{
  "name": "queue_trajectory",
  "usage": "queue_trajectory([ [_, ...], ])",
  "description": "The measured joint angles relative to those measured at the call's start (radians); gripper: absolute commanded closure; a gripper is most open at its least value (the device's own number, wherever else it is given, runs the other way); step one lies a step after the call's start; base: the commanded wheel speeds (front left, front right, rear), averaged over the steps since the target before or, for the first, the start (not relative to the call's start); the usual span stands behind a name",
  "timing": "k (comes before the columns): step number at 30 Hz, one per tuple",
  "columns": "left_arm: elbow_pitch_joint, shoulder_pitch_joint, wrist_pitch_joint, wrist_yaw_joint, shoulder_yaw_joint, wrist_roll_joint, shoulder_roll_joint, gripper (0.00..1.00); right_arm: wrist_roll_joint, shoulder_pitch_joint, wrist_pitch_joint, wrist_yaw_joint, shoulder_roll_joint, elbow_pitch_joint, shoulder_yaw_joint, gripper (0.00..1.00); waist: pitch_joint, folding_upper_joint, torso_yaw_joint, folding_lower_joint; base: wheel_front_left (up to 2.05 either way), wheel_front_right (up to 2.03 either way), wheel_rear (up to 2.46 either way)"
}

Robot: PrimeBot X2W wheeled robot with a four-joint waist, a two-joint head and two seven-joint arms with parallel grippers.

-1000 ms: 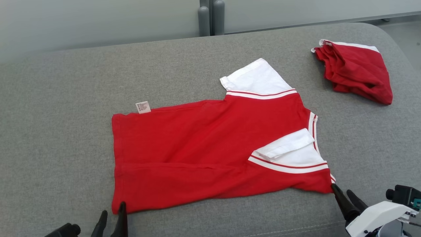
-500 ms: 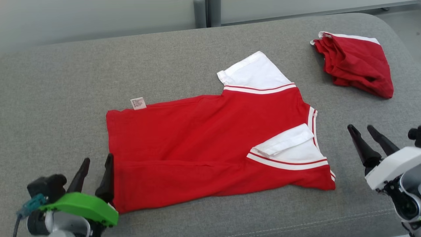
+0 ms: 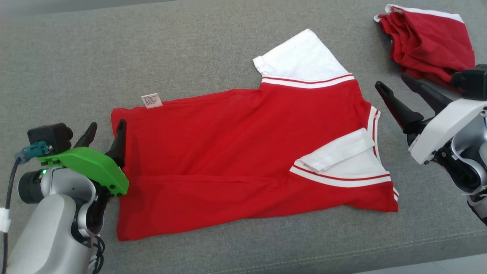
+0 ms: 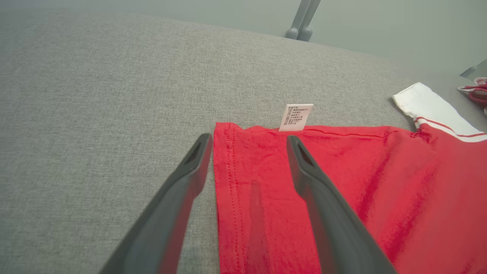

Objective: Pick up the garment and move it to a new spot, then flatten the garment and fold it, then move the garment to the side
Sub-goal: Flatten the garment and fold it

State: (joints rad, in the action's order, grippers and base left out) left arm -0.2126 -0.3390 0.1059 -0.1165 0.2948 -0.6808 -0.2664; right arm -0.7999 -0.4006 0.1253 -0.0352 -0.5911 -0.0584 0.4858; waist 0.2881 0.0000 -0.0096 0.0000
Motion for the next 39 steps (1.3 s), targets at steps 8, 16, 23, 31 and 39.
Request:
queue_trajectory([
  [8, -0.122, -0.103, 0.044, -0.003, -0.003, 0.012, 0.002, 0.00, 0.011, -0.071, 0.031, -0.017, 0.029, -0.021, 0.022, 0.00, 0.078, 0.0000, -0.001, 0.0000, 0.00, 0.00, 0.00],
  [16, -0.190, -0.170, 0.044, -0.003, -0.003, 0.016, 0.021, 0.00, 0.013, -0.097, 0.034, -0.017, 0.045, -0.058, 0.025, 0.00, 0.115, 0.0000, -0.008, 0.0000, 0.00, 0.00, 0.00],
  [23, -0.249, -0.211, 0.043, -0.002, 0.002, 0.020, 0.031, 0.00, 0.017, -0.111, 0.034, -0.026, 0.058, -0.088, 0.031, 0.00, 0.125, 0.0000, -0.011, 0.0000, 0.00, 0.00, 0.00],
  [31, -0.300, -0.251, 0.033, 0.020, 0.031, 0.034, 0.036, 0.35, 0.031, -0.151, 0.034, -0.035, 0.058, -0.115, 0.036, 0.00, 0.131, 0.0000, -0.013, 0.0000, 0.00, 0.00, 0.00],
  [39, -0.347, -0.280, 0.012, 0.035, 0.042, 0.045, 0.056, 1.00, 0.053, -0.187, 0.033, -0.038, 0.066, -0.140, 0.047, 0.00, 0.132, 0.0000, -0.009, 0.0000, 0.00, 0.00, 0.00],
])
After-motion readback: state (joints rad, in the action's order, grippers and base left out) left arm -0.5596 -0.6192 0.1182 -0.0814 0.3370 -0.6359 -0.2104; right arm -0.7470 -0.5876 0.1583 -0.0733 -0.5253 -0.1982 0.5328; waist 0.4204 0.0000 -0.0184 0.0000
